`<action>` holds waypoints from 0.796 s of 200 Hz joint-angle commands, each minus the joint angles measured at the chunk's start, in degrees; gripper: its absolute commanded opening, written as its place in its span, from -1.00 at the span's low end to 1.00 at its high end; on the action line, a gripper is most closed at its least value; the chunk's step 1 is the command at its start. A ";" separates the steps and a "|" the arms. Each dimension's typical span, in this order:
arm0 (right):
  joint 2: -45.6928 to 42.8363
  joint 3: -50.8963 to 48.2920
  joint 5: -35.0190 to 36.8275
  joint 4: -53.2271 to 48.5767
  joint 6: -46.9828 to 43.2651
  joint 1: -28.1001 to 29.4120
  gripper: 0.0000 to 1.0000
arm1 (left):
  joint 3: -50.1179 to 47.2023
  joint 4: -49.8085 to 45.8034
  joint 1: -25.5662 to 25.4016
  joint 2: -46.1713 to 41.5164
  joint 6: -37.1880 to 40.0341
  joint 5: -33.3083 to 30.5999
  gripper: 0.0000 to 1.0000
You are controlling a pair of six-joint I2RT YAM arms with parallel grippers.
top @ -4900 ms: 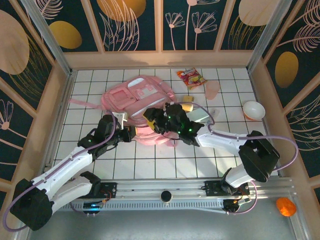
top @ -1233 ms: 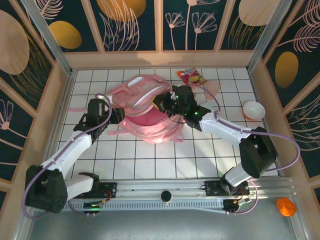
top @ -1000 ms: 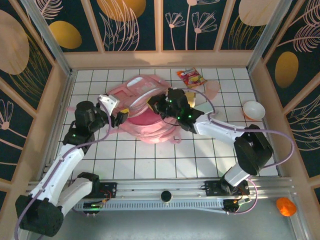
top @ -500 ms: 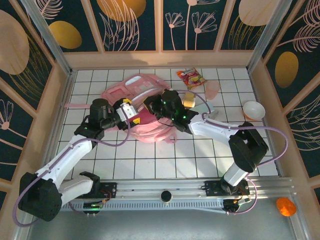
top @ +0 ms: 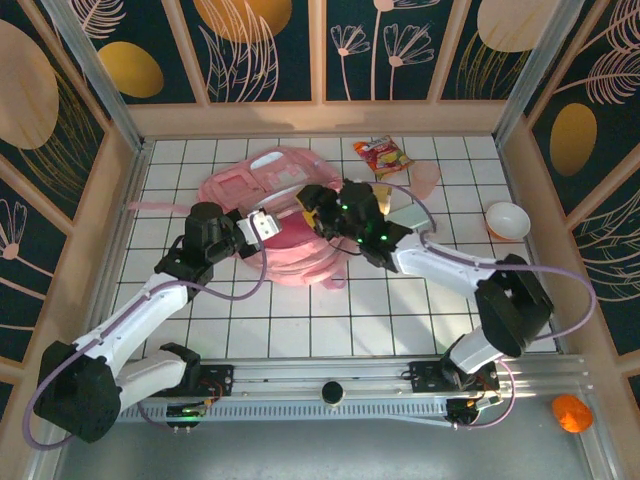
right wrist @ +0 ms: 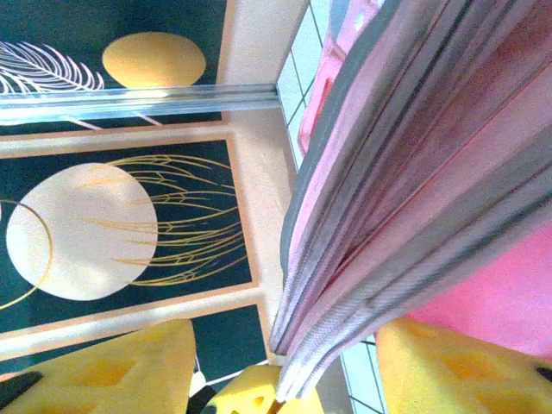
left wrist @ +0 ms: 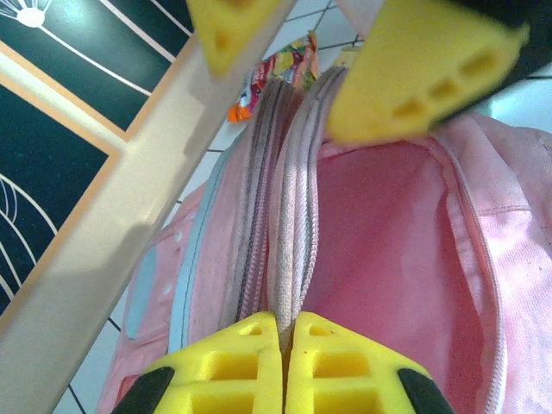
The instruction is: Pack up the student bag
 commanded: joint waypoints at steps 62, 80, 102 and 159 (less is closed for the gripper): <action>-1.19 -7.36 -4.87 6.37 3.73 -6.05 0.18 | -1.53 -3.39 0.35 -4.94 7.42 3.16 -1.00; 0.91 -6.58 -5.99 8.34 4.33 -6.22 0.17 | -2.24 -3.30 0.35 -6.05 7.63 3.07 -0.98; 3.55 -5.86 -7.41 11.69 6.04 -5.43 0.16 | -3.18 -1.90 0.33 -7.12 5.26 2.48 -0.97; 7.70 -5.78 -5.82 17.16 10.35 -2.16 0.24 | -4.43 -0.57 0.35 -8.55 1.88 4.12 -0.96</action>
